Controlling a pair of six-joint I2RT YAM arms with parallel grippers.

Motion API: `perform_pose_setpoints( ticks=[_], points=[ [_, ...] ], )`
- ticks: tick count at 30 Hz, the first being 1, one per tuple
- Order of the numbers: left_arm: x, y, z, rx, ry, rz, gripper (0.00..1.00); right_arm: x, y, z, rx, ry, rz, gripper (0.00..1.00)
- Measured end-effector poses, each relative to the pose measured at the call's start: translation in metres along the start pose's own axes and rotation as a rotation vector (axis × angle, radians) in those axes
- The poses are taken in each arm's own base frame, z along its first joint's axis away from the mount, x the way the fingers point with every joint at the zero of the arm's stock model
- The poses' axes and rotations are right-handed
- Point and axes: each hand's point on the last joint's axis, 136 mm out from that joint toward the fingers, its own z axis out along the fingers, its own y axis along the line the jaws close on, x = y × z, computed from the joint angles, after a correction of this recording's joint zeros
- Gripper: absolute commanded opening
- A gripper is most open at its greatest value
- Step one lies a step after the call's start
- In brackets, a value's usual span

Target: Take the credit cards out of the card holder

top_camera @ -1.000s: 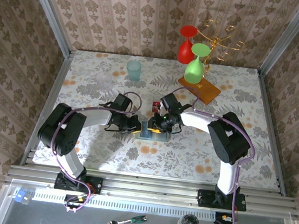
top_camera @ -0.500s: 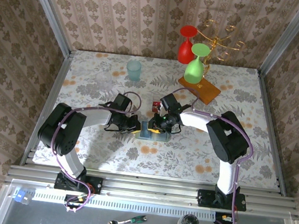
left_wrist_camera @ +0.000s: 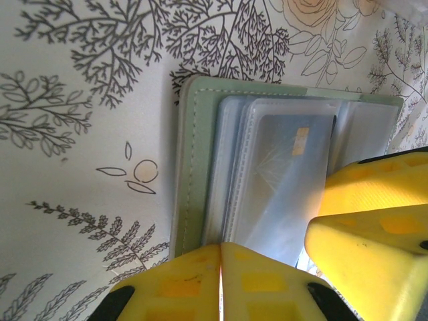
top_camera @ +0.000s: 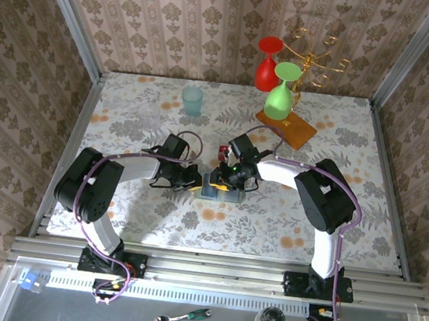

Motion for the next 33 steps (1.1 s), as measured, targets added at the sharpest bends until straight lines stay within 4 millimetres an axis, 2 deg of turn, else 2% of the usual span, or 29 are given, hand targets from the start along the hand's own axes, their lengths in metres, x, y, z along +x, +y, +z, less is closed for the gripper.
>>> perform_pose_setpoints(
  ticks=[13,25,33],
  points=[
    [0.0,0.0,0.0,0.005,0.0,0.001,0.11,0.0,-0.006,-0.005,0.093,-0.007,-0.05,0.35],
    [-0.001,-0.004,-0.002,0.015,-0.005,0.007,0.1,-0.002,0.004,-0.021,0.075,-0.045,-0.077,0.35],
    [-0.009,-0.021,-0.005,0.049,-0.017,0.034,0.09,0.003,-0.011,-0.021,0.104,-0.039,-0.051,0.35]
  ],
)
